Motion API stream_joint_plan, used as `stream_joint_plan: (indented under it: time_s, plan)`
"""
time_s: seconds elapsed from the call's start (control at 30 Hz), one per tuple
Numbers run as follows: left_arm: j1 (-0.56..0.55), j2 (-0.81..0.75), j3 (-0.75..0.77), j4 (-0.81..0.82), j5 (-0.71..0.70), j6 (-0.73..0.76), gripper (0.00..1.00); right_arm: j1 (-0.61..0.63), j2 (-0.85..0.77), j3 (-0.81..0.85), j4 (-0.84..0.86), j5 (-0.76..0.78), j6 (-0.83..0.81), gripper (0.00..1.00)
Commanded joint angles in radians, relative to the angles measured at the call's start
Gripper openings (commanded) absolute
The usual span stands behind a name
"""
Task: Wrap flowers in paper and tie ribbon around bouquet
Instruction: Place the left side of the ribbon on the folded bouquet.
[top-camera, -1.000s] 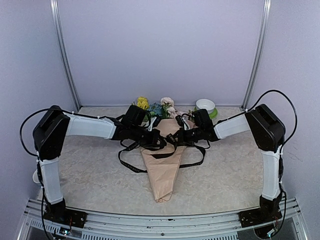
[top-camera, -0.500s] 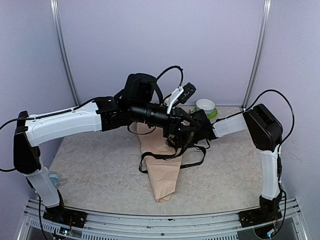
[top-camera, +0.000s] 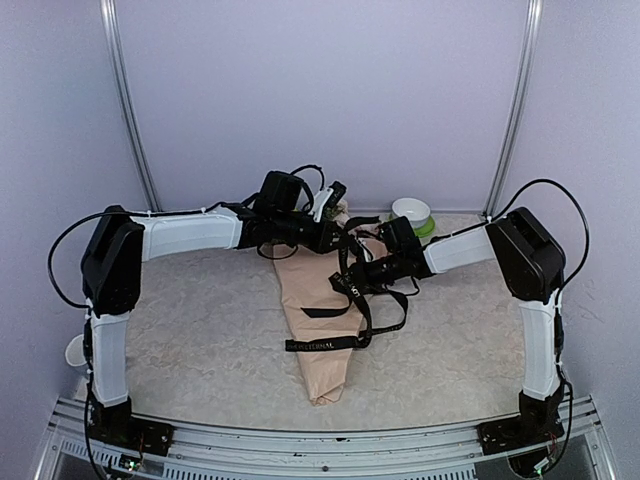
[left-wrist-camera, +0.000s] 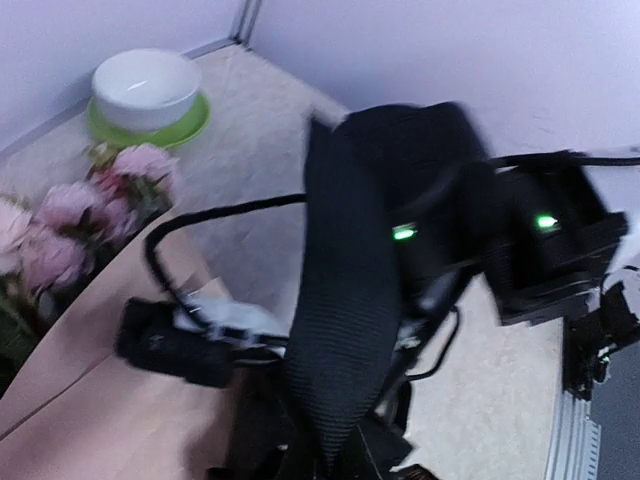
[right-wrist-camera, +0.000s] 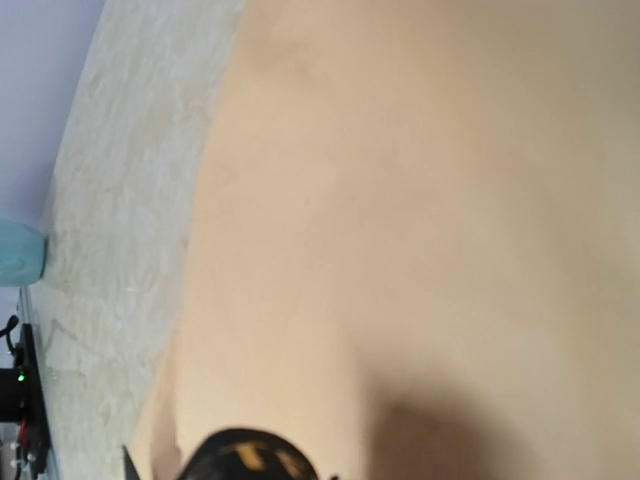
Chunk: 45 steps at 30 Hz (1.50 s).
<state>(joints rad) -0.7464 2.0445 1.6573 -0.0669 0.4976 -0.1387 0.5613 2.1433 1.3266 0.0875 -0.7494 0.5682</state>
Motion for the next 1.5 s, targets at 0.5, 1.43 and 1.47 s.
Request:
stream_joint_plan:
  time_s: [0.5, 1.43, 1.47]
  plan:
    - [0.133, 0.253, 0.164, -0.052, -0.268, -0.092, 0.36, 0.01, -0.017, -0.018, -0.03, -0.137, -0.077, 0.05]
    - [0.014, -0.048, -0.201, -0.206, -0.054, 0.2, 0.71, 0.011, -0.007, 0.009, -0.089, -0.137, -0.103, 0.12]
    - [0.003, -0.03, -0.18, -0.216, -0.04, 0.2, 0.72, 0.011, -0.008, 0.009, -0.093, -0.134, -0.119, 0.12]
